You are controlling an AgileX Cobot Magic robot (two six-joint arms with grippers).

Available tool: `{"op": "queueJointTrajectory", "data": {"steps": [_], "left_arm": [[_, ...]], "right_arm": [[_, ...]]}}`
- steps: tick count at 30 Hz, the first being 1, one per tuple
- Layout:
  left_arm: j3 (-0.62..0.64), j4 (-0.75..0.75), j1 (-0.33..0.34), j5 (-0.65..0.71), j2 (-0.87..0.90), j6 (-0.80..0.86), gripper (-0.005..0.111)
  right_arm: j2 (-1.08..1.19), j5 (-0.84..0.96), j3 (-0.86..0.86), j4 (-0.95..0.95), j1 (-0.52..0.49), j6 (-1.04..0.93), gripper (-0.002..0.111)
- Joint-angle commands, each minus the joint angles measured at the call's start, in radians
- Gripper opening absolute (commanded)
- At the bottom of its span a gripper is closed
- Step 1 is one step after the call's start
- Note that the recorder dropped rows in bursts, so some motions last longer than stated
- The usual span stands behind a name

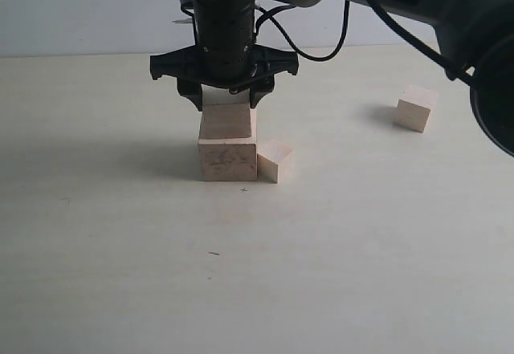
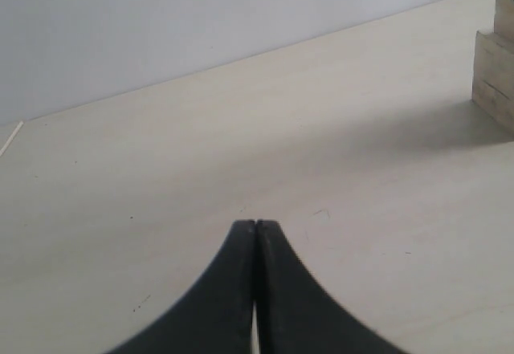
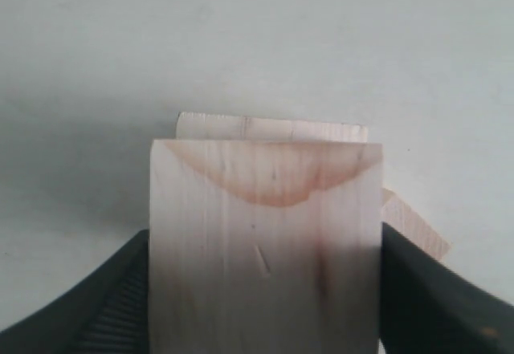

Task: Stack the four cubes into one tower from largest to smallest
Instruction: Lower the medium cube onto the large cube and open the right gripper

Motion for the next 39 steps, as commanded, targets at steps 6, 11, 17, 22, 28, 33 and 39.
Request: {"op": "queueJointTrajectory", "data": {"steps": [6,11,17,22,28,33,39], "left_arm": [[-0.002,-0.001,-0.002,-0.015,-0.005,-0.002,0.000],[-0.002,-0.001,-0.002,-0.015,-0.005,-0.002,0.000],[-0.002,-0.001,-0.002,-0.015,-0.005,-0.002,0.000],[-0.002,-0.001,-0.002,-0.015,-0.005,-0.002,0.000],[-0.002,-0.001,-0.002,-0.015,-0.005,-0.002,0.000],[-0.002,-0.001,-0.002,-0.015,-0.005,-0.002,0.000],[-0.002,-0.001,-0.002,-0.015,-0.005,-0.002,0.000]], "right_arm": [[-0.002,0.017,-0.004,-0.003,0.000,0.001,0.050],[-0.002,0.017,-0.004,-0.003,0.000,0.003,0.065],[-0.002,0.017,-0.004,-0.003,0.000,0.003,0.070],[-0.002,0.015,-0.004,-0.002,0.000,0.012,0.070],[-0.038,0.024,-0.004,-0.002,0.000,0.012,0.070],[-0.078,0.026,-0.004,-0.005,0.000,0.006,0.070],[-0.193,0.073,-0.048,0.036,-0.025,-0.198,0.070]]}}
